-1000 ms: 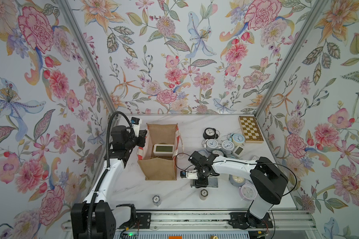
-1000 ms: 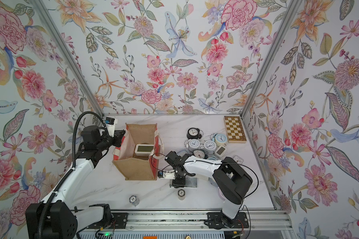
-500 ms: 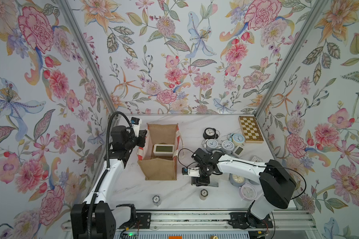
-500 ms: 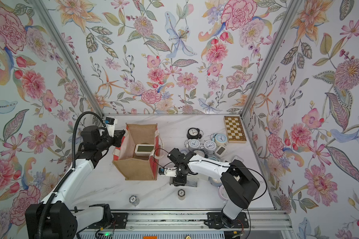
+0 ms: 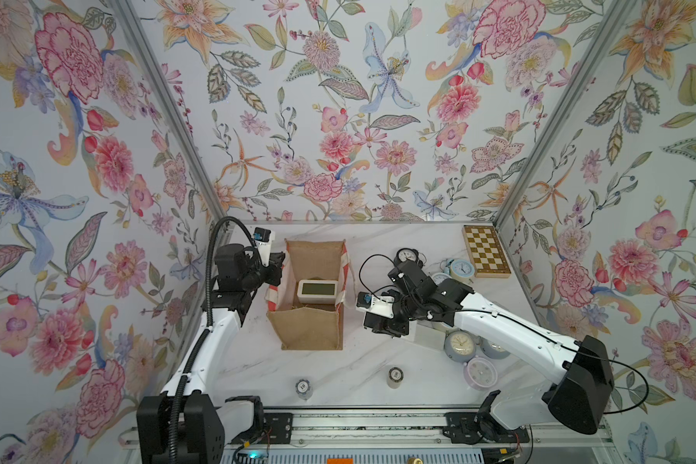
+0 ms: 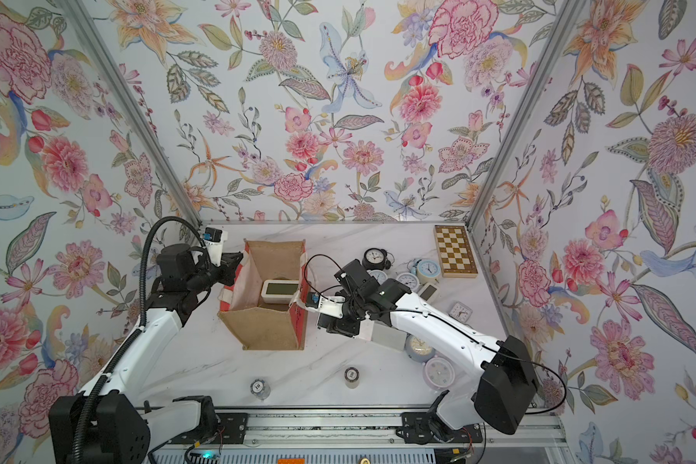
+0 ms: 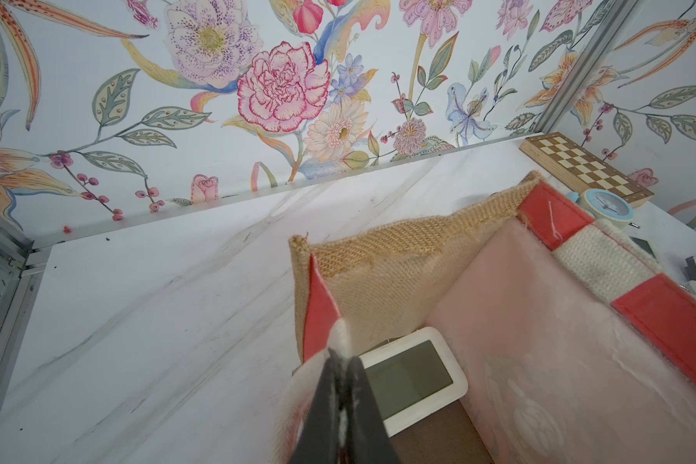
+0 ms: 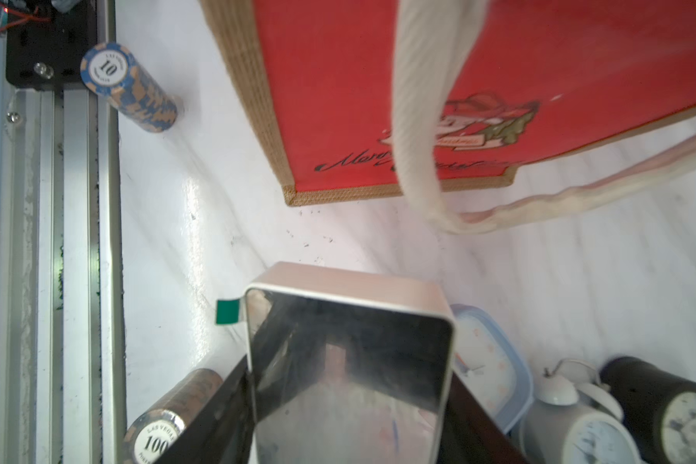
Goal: Put the alarm clock into the canvas bag
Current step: Pick up the alarm from the center of the board, then place the alarm at the canvas bag.
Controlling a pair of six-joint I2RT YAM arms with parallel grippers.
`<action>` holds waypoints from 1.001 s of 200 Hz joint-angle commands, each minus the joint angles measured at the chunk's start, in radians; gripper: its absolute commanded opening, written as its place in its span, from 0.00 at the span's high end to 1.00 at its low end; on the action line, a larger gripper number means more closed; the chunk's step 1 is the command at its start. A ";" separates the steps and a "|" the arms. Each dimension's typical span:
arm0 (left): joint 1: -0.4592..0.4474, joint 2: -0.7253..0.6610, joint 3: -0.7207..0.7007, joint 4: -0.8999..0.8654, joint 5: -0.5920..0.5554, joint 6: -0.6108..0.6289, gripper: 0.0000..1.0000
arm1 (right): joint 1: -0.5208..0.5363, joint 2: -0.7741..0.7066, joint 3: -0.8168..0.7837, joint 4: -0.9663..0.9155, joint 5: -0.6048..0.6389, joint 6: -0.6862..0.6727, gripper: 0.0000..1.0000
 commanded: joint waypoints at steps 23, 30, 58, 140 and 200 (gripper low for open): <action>0.005 -0.018 -0.013 0.009 0.003 0.008 0.92 | -0.002 -0.041 0.128 0.129 -0.036 0.056 0.68; 0.005 -0.019 -0.012 0.007 0.001 0.009 0.92 | -0.003 -0.038 0.149 0.149 -0.042 0.060 0.68; 0.005 -0.018 -0.012 0.003 -0.003 0.012 0.92 | -0.002 -0.007 0.235 0.228 -0.072 0.079 0.70; 0.005 -0.025 -0.016 0.009 0.000 0.008 0.92 | 0.006 0.197 0.462 0.456 -0.178 0.135 0.73; 0.005 -0.035 -0.021 0.017 -0.005 0.008 0.93 | 0.033 0.413 0.619 0.464 -0.192 0.007 0.76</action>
